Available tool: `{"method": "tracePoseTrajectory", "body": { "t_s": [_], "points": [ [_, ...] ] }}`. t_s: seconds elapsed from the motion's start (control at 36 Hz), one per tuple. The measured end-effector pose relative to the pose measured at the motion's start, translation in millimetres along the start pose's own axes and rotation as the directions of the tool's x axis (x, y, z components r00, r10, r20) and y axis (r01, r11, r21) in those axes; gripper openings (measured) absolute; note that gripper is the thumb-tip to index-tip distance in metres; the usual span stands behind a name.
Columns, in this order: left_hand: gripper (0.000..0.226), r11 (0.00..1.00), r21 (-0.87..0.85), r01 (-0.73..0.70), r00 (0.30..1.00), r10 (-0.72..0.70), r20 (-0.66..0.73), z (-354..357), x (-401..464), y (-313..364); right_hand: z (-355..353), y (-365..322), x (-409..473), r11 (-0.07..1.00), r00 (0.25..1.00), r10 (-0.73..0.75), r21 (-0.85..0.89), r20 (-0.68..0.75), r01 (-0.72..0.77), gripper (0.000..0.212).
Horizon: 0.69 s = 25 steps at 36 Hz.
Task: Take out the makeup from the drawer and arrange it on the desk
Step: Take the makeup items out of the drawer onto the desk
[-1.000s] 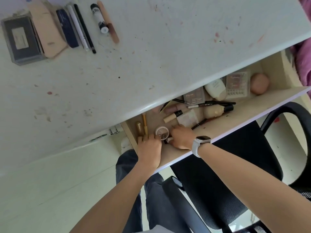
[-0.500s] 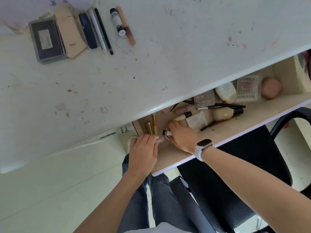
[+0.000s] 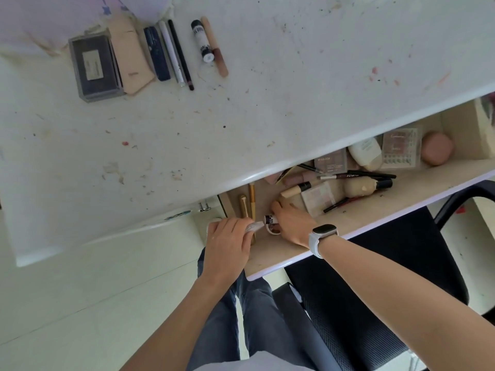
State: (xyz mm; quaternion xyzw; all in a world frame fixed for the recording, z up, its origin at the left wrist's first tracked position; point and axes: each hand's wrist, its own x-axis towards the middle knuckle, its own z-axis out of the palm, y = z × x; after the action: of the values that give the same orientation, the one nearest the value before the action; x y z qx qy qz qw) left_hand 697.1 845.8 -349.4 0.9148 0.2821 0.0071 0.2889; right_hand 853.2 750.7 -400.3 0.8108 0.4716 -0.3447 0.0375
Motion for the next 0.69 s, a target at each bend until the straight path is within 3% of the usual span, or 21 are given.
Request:
{"method": "tracePoseTrajectory", "body": {
  "t_s": [0.14, 0.28, 0.42, 0.56, 0.64, 0.69],
  "points": [
    [0.017, 1.0, -0.009, -0.003, 1.0, 0.003, -0.025, -3.3, 1.4, 1.9, -5.6, 1.7, -2.2, 0.996, 1.0, -0.006, 0.088, 0.011, 0.005, 0.022],
    [0.021, 0.997, -0.073, -0.034, 0.998, 0.029, -0.061, -19.4, 8.9, 11.4, -24.4, 7.9, -18.5, 0.933, 0.997, 0.023, 0.357, 0.071, -0.047, 0.027],
    [0.024, 0.934, -0.34, 0.109, 0.992, -0.123, -0.02, -43.0, 29.8, 29.5, -64.7, 19.7, -42.8, 0.798, 0.995, 0.04, 0.597, 0.088, -0.085, 0.026],
    [0.028, 0.827, -0.548, 0.125, 0.974, -0.207, -0.09, -74.2, 73.5, 48.4, -121.2, 23.3, -52.0, 0.631, 0.996, 0.08, 0.775, -0.044, -0.016, 0.021],
    [0.02, 0.806, -0.576, 0.139, 0.968, -0.234, -0.095, -91.8, 110.3, 51.3, -148.3, 22.7, -38.2, 0.504, 0.964, 0.206, 0.862, -0.17, 0.044, 0.016],
    [0.019, 0.824, -0.549, 0.143, 0.97, -0.226, -0.087, -101.9, 138.8, 49.0, -165.3, 20.3, -21.9, 0.497, 0.919, 0.31, 0.865, -0.246, 0.064, 0.012]
  ]
}}
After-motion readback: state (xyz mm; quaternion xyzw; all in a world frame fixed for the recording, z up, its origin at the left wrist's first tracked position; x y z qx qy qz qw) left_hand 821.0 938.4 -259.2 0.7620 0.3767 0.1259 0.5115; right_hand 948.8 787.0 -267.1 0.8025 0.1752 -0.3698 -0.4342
